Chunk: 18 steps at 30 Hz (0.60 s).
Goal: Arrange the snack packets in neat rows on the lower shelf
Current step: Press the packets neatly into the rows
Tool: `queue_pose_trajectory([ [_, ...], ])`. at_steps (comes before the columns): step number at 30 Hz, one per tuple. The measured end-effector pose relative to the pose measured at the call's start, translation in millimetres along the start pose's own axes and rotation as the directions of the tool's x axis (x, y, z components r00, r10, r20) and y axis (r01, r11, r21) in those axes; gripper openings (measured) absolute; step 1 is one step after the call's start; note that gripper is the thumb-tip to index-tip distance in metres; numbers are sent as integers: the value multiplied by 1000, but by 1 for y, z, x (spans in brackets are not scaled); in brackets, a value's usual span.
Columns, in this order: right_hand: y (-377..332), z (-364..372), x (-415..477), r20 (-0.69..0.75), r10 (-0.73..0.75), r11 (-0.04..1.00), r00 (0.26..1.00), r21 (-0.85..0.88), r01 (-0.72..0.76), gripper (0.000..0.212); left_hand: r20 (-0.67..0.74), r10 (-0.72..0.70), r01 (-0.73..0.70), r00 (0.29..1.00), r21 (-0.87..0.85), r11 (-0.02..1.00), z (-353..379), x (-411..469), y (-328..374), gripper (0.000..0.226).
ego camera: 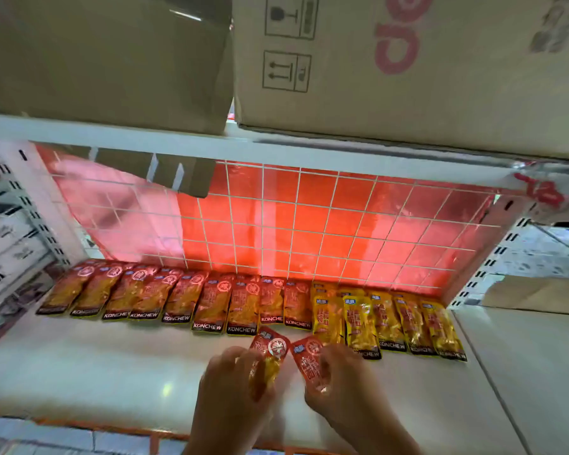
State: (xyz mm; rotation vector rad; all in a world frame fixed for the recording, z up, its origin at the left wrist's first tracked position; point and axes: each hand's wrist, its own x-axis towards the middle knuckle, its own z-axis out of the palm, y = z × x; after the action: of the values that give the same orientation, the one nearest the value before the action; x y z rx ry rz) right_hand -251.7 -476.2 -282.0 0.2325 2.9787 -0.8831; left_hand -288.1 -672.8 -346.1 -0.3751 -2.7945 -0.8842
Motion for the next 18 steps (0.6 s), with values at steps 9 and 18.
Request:
queue_pose_trajectory([
  [9,-1,32,8,191,64,962,979,-271,-9,58,82,-114,103,990,131,986,11,-3,-4,43],
  [18,10,21,12,258,14,975,966,-217,45,62,-22,-155,154,988,-8,988,-1,13,13,38],
])
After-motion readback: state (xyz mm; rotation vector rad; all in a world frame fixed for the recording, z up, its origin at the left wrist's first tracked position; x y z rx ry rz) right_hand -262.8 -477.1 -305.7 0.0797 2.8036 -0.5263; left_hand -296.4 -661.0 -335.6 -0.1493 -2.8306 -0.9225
